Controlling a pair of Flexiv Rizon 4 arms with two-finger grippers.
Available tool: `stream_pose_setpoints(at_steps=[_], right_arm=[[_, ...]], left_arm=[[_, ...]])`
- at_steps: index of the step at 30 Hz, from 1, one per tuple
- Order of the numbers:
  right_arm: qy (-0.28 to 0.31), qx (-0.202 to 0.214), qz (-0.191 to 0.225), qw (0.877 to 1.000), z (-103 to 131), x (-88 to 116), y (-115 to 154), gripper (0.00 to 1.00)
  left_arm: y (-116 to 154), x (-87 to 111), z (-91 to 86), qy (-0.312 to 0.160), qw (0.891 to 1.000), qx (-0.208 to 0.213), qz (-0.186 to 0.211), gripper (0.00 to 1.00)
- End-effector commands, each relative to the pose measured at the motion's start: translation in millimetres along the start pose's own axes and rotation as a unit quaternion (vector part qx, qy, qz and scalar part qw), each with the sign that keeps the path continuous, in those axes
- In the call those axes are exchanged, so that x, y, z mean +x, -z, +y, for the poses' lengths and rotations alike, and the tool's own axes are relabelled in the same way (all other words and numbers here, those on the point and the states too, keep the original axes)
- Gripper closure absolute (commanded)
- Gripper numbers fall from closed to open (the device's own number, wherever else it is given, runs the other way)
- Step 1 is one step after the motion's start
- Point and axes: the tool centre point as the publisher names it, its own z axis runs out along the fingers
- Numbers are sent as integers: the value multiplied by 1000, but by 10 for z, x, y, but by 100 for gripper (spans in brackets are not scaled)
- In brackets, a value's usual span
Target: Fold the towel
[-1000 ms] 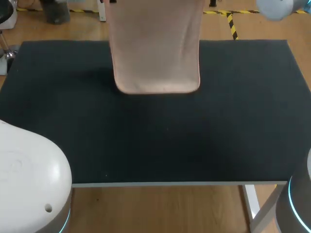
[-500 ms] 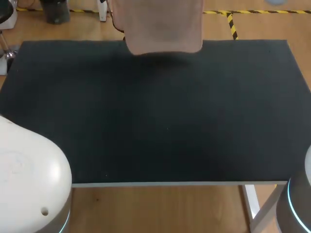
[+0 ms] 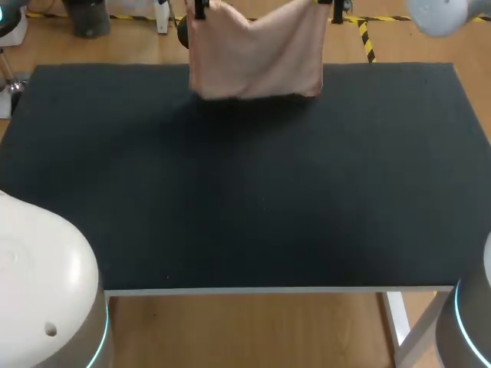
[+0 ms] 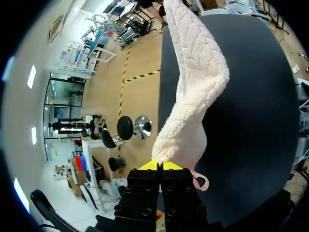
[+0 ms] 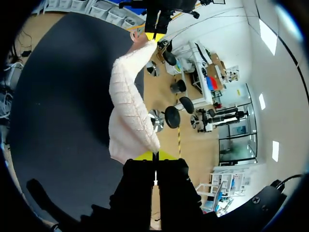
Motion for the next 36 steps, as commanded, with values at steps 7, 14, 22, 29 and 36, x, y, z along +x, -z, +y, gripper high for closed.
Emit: stream_pose_setpoints(at_steps=[7,14,22,29,36], right_arm=[[-4,-5,17,1000,-25,806,439,100],[-8,-4,19,1000,-26,1074,675,100],[-14,-7,45,999,0,1327,666,100],[-39,14,112,993,-112,1613,283,100],[-77,39,168,982,-295,1913,-130,100]], left_arm=[[372,1012,125,7,999,42,6,100],[556,1292,241,13,999,44,-8,100],[469,1467,268,20,999,46,13,100],[-61,1510,149,29,993,33,108,100],[-651,1632,45,24,981,16,190,100]])
